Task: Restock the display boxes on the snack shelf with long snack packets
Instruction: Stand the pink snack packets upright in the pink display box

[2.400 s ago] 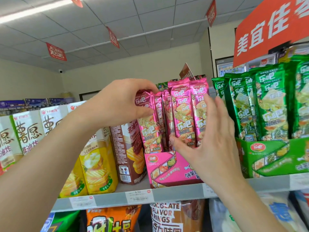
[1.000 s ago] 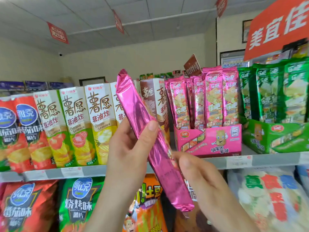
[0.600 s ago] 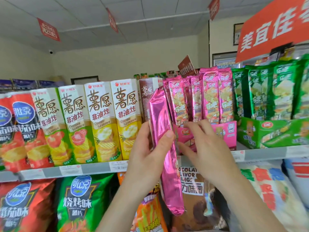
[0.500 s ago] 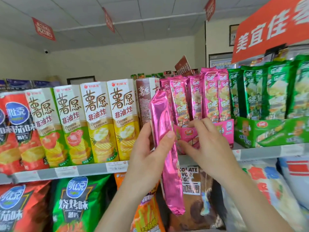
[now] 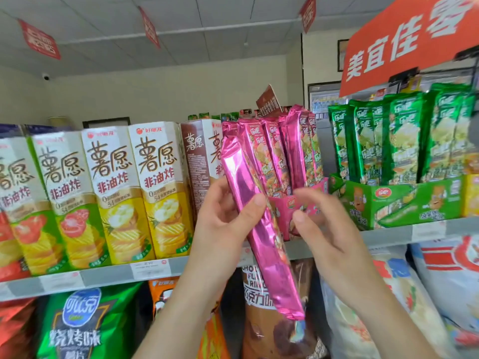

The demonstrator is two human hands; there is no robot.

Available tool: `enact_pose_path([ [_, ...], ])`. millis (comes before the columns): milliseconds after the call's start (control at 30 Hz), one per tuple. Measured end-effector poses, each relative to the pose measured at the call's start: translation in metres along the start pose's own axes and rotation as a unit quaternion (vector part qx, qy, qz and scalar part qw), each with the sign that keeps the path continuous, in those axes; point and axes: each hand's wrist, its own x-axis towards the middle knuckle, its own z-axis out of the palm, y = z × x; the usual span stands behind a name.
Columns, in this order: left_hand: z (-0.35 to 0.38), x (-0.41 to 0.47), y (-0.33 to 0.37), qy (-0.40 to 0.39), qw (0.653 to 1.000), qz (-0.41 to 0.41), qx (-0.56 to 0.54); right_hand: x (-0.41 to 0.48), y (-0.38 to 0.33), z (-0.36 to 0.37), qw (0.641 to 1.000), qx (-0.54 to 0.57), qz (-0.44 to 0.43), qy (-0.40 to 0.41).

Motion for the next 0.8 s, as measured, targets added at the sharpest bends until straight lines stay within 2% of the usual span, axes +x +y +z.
enact_pose_path([
  [67,0.005,0.0,-0.005,0.02,1.0,0.007,-0.014,-0.022,-0.011,0.006,0.989,0.1,0.051,-0.098],
  [100,0.008,0.0,-0.008,0.029,0.999,0.012,-0.015,-0.03,-0.013,0.012,0.984,0.108,0.065,-0.127],
  [233,0.017,0.003,-0.008,0.079,0.997,0.024,-0.009,-0.052,-0.01,0.034,0.993,0.079,0.047,-0.074],
  [333,0.017,0.013,0.001,0.137,0.99,0.042,0.009,-0.06,-0.006,0.036,0.993,0.086,0.047,-0.07],
  [467,0.015,0.021,0.008,0.146,0.985,0.079,0.05,-0.06,-0.007,0.03,0.99,0.129,0.019,-0.05],
  [700,0.022,0.019,0.005,0.179,0.982,0.056,-0.024,-0.06,-0.001,0.024,0.978,0.19,0.05,-0.065],
  [800,0.027,0.021,0.005,0.199,0.977,0.054,-0.049,-0.057,0.007,0.018,0.961,0.24,0.1,-0.09],
])
